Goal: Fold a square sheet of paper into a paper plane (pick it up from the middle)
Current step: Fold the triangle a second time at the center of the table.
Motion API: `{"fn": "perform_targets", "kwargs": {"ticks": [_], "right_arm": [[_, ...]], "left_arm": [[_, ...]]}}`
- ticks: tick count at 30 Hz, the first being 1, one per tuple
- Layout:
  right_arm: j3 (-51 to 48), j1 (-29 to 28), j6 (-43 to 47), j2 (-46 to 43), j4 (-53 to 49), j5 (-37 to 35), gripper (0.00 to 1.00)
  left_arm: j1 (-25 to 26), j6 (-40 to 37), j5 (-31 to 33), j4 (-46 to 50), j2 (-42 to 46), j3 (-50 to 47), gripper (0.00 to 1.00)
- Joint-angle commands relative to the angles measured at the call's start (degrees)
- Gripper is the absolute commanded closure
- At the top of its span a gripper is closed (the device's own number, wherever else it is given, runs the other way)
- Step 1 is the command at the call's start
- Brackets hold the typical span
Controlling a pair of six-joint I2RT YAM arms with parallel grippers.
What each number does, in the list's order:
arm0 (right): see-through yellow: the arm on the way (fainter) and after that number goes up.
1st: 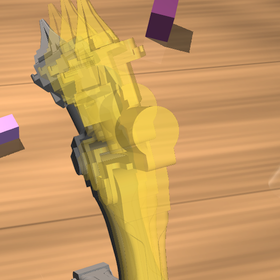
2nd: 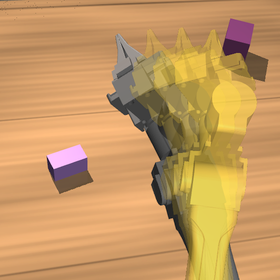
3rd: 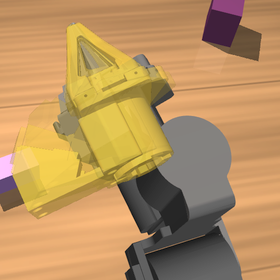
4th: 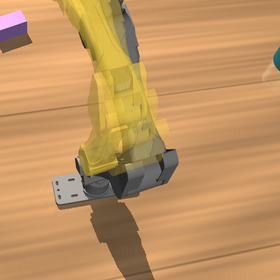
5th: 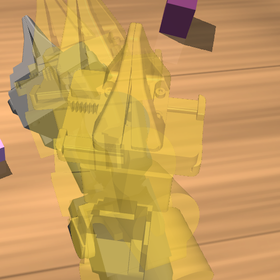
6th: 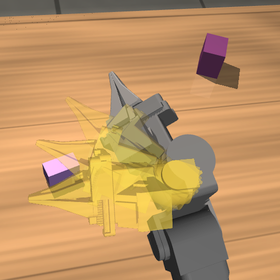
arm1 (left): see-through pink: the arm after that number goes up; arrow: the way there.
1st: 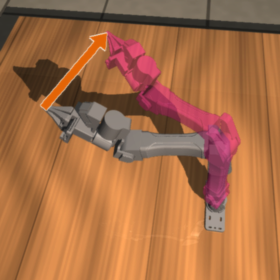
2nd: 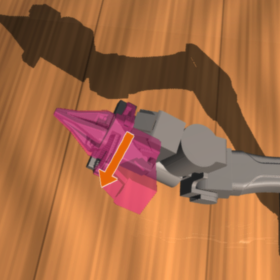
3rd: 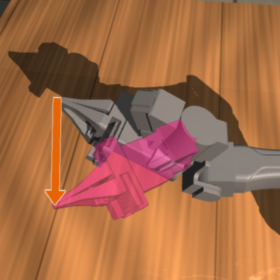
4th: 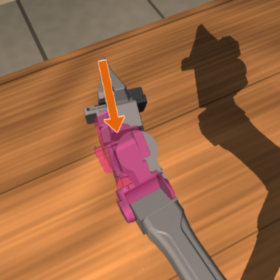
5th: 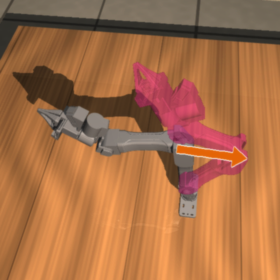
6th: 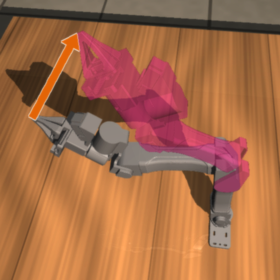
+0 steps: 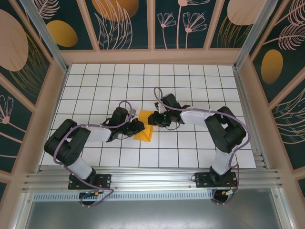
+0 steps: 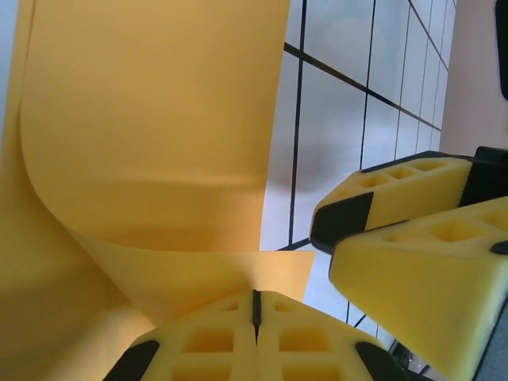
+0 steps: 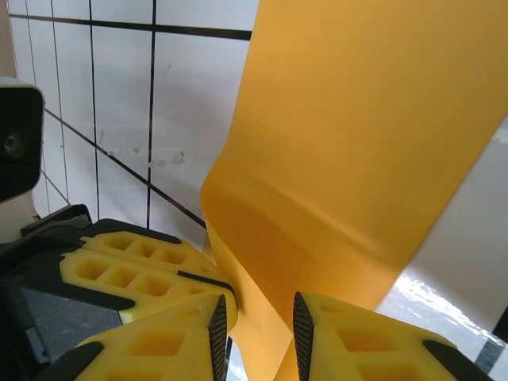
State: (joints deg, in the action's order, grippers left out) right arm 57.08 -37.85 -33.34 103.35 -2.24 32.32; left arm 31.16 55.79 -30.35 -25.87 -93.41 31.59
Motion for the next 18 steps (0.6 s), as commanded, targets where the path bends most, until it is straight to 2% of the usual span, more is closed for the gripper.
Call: {"fn": "perform_targets", "kwargs": {"ticks": [1, 7, 10, 14, 18], "right_arm": [[-0.81, -0.6, 1.11, 1.46, 1.3, 2.01, 0.73], [-1.04, -0.83, 2.72, 2.06, -0.92, 1.68, 0.73], [-1.19, -0.82, 2.84, 1.42, -1.61, -0.28, 0.65], [-1.19, -0.65, 2.84, 1.17, -1.94, -1.27, 0.61], [-1.62, -0.89, 2.76, 1.66, -0.35, 1.22, 0.64]], "left_arm": [[0.31, -0.15, 0.38, -1.47, -0.72, 0.75, 0.94], [0.3, -0.07, 0.33, -1.73, -0.99, 0.83, 0.94], [0.24, 0.09, 0.31, -1.82, -1.08, 0.88, 0.95], [0.31, -0.07, 0.38, -1.73, -1.08, 0.84, 0.95], [0.29, 0.0, 0.4, -1.74, -1.16, 0.89, 0.95]]}}
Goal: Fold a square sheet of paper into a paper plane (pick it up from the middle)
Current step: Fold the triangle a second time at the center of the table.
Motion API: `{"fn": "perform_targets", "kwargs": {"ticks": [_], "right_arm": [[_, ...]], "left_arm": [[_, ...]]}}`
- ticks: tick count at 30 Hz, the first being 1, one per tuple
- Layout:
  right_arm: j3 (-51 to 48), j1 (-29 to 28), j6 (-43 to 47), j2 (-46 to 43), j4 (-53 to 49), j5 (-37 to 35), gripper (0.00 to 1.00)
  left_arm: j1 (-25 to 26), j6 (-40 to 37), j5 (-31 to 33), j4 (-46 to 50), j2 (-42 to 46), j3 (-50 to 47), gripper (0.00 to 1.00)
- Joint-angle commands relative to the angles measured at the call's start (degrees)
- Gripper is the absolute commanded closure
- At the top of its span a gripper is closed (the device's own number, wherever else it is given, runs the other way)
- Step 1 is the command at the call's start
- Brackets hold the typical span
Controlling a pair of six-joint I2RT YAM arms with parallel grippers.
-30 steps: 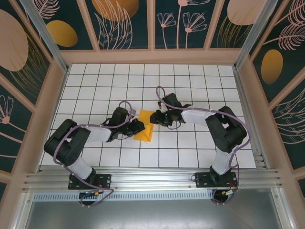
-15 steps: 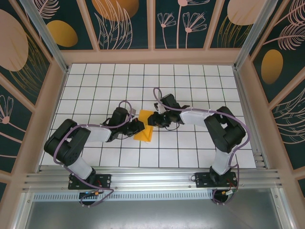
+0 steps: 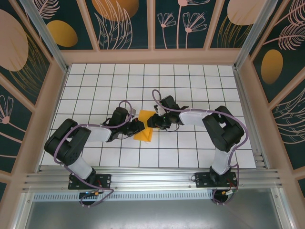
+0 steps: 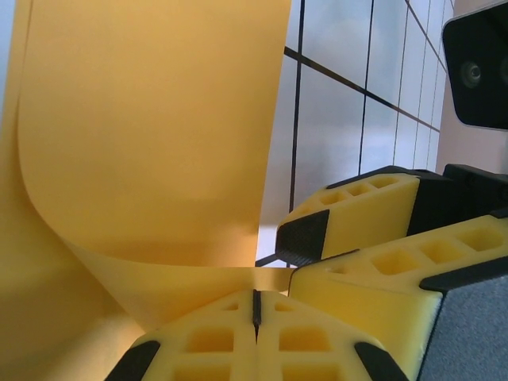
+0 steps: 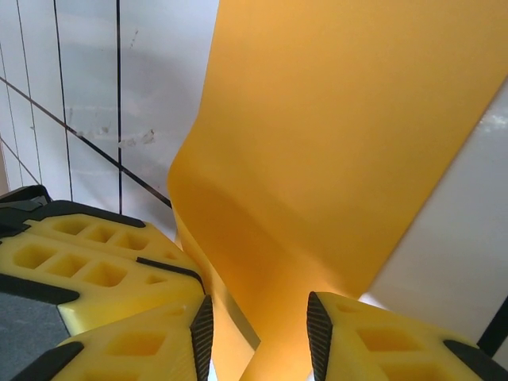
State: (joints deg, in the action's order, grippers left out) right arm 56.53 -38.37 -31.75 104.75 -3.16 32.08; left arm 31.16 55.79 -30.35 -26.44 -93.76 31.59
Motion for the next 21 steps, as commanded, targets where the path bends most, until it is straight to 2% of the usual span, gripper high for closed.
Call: {"fn": "perform_targets", "kwargs": {"ticks": [1, 7, 10, 21], "right_arm": [[-1.16, -0.5, 1.25, 0.2, 0.91, 1.81, 0.66], [-0.86, -0.38, 1.31, 0.86, 0.22, 0.0, 0.87], [-0.58, -0.31, 1.5, 0.9, -0.55, -2.56, 0.93], [1.3, -0.3, 2.57, 2.65, -3.0, -7.15, 0.96]], "left_arm": [[0.24, 0.02, 0.4, -1.18, -0.81, 0.92, 0.95], [0.31, 0.13, -0.01, -1.47, -0.55, 1.04, 0.95], [0.31, 0.44, -0.75, -2.42, -0.46, 1.01, 0.93], [0.29, 1.08, -2.08, -4.58, -2.3, 1.45, 0.85]]}}
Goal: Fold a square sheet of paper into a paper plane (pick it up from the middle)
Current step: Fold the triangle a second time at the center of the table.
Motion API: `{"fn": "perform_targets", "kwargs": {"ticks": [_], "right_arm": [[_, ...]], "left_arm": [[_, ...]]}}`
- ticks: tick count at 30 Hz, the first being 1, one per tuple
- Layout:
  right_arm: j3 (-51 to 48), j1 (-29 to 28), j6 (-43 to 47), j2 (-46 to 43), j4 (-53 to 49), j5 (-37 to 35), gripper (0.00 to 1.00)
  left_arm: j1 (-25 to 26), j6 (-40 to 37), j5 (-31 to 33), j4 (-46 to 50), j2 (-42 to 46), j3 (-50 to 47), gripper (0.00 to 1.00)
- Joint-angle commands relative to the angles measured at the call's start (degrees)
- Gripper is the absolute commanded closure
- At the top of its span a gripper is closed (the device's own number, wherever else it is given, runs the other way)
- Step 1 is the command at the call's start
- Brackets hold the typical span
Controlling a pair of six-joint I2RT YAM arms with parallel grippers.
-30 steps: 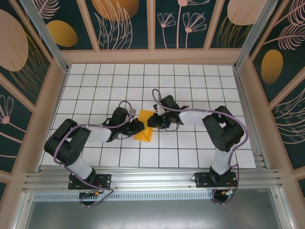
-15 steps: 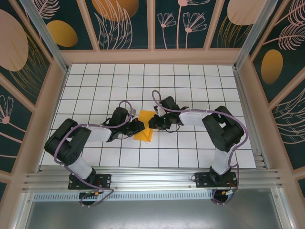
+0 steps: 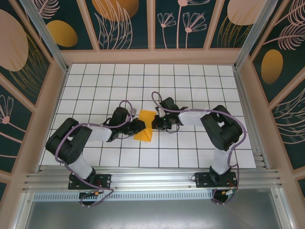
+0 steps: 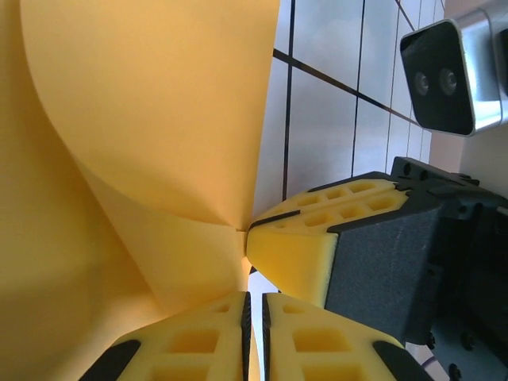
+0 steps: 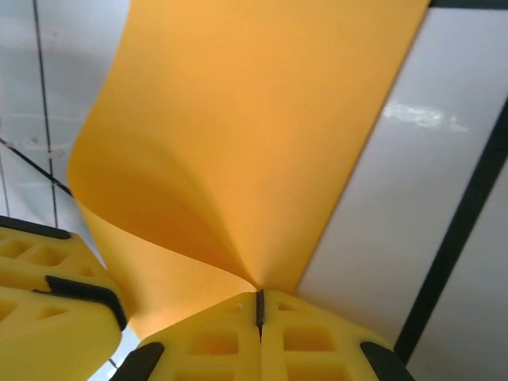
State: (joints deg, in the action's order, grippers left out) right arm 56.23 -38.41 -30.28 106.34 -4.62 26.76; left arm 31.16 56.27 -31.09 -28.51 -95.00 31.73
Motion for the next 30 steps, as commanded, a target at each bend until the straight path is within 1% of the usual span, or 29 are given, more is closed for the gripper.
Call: {"fn": "perform_targets", "kwargs": {"ticks": [1, 10, 17, 30], "right_arm": [[1.55, -0.2, 1.1, 1.13, -1.55, -1.88, 0.95], [2.0, -0.23, 1.02, 1.23, -1.1, -1.97, 0.95], [1.74, -0.17, 1.12, -0.03, -0.4, -2.24, 0.95], [1.56, 0.18, 0.93, -0.93, 0.48, -3.03, 0.93]], "left_arm": [[0.3, 0.69, -1.65, -2.73, -1.28, 1.42, 0.84], [0.3, 0.63, -1.85, -2.69, -2.37, 2.02, 0.83], [0.31, -0.45, -0.55, 0.09, -2.5, 2.37, 0.84], [0.31, -1.09, 0.64, 2.03, -2.84, 2.73, 0.84]]}}
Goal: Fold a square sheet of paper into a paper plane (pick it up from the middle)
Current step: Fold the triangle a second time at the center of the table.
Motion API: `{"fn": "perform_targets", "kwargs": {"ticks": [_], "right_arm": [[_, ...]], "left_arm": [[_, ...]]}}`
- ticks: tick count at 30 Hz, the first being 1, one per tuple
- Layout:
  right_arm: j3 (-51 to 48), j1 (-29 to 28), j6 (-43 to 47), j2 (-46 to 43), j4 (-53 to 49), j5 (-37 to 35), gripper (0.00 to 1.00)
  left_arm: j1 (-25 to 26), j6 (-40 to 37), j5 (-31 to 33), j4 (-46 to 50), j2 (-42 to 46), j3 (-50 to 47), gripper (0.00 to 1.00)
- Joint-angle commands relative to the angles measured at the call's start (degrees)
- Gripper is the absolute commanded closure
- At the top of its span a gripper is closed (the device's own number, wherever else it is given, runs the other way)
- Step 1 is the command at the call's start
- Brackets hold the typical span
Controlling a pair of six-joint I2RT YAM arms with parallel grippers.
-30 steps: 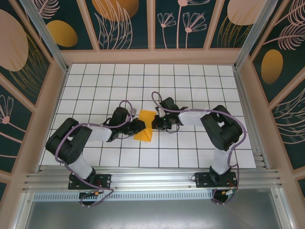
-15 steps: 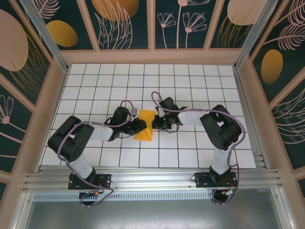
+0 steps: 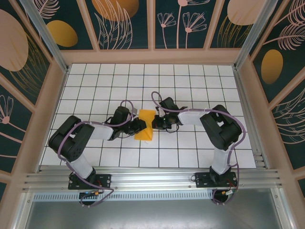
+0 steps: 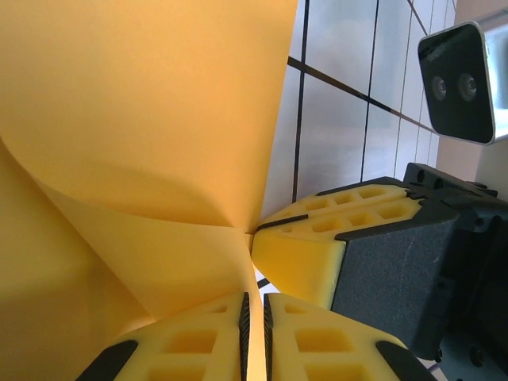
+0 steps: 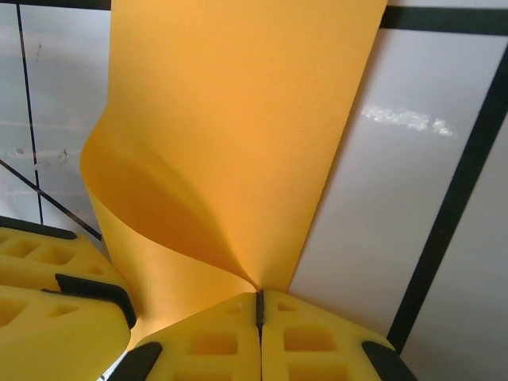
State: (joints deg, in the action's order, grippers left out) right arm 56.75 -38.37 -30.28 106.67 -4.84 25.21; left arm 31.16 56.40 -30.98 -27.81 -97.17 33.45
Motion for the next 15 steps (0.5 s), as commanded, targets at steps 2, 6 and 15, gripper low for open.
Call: {"fn": "perform_targets", "kwargs": {"ticks": [2, 6, 15], "right_arm": [[1.1, 0.14, 0.85, -1.29, 0.94, -1.57, 0.93], [0.99, 0.14, 0.66, -1.4, 1.58, -1.79, 0.92], [1.27, 0.14, 0.4, -1.63, 2.67, -1.13, 0.93]], "left_arm": [[0.3, -1.29, 0.58, 1.46, -0.71, 1.11, 0.84], [0.29, -1.47, 0.69, 1.8, -0.72, 1.09, 0.84], [0.31, -1.63, 0.71, 2.52, -2.46, 1.42, 0.84]]}}
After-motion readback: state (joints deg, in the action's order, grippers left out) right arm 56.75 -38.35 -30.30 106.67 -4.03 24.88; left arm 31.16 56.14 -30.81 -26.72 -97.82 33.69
